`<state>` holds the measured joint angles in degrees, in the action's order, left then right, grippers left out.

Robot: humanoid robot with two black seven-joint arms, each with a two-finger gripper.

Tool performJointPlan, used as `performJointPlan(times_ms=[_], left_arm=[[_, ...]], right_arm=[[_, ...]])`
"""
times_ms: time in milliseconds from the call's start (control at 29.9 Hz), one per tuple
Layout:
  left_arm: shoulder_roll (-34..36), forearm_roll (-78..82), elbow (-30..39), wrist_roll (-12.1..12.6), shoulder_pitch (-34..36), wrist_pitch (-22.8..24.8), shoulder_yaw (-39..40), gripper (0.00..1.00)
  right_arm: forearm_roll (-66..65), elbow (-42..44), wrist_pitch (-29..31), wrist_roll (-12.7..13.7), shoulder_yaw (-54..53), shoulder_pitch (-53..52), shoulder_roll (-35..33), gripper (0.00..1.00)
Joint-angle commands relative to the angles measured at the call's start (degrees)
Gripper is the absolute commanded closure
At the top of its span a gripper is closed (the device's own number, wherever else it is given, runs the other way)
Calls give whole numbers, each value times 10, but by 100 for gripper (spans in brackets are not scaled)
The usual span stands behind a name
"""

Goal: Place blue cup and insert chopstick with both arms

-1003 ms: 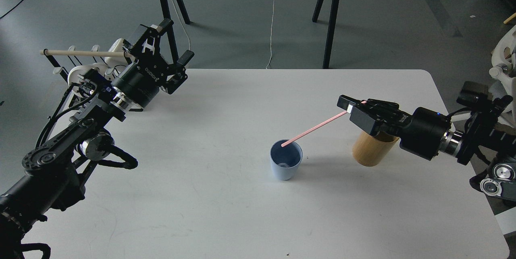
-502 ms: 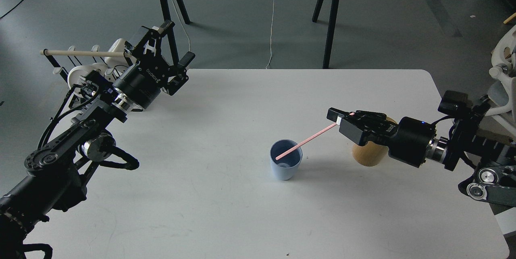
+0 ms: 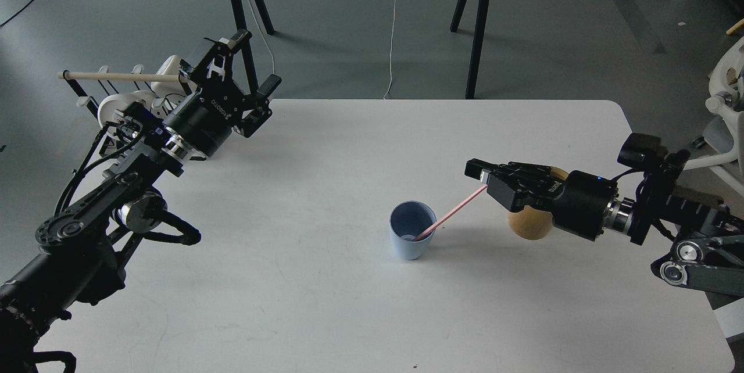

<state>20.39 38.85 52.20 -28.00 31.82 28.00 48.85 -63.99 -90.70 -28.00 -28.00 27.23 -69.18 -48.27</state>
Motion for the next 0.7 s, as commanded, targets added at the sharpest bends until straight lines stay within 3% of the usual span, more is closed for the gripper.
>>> performJointPlan(times_ms=[0, 134, 301, 368, 669], left_arm=[[0, 0, 0, 0, 0, 0, -1, 2], [0, 0, 0, 0, 0, 0, 0, 2], [0, 0, 0, 0, 1, 0, 0, 2], [0, 0, 0, 0, 1, 0, 0, 2], [7, 1, -4, 0, 19, 0, 0, 2]], right_arm=[[0, 1, 0, 0, -1, -1, 0, 75], [10, -1, 0, 0, -3, -3, -1, 61], [54, -6, 0, 0, -30, -9, -2, 29], [88, -7, 0, 0, -48, -8, 0, 23], [356, -3, 0, 0, -161, 0, 64, 18]])
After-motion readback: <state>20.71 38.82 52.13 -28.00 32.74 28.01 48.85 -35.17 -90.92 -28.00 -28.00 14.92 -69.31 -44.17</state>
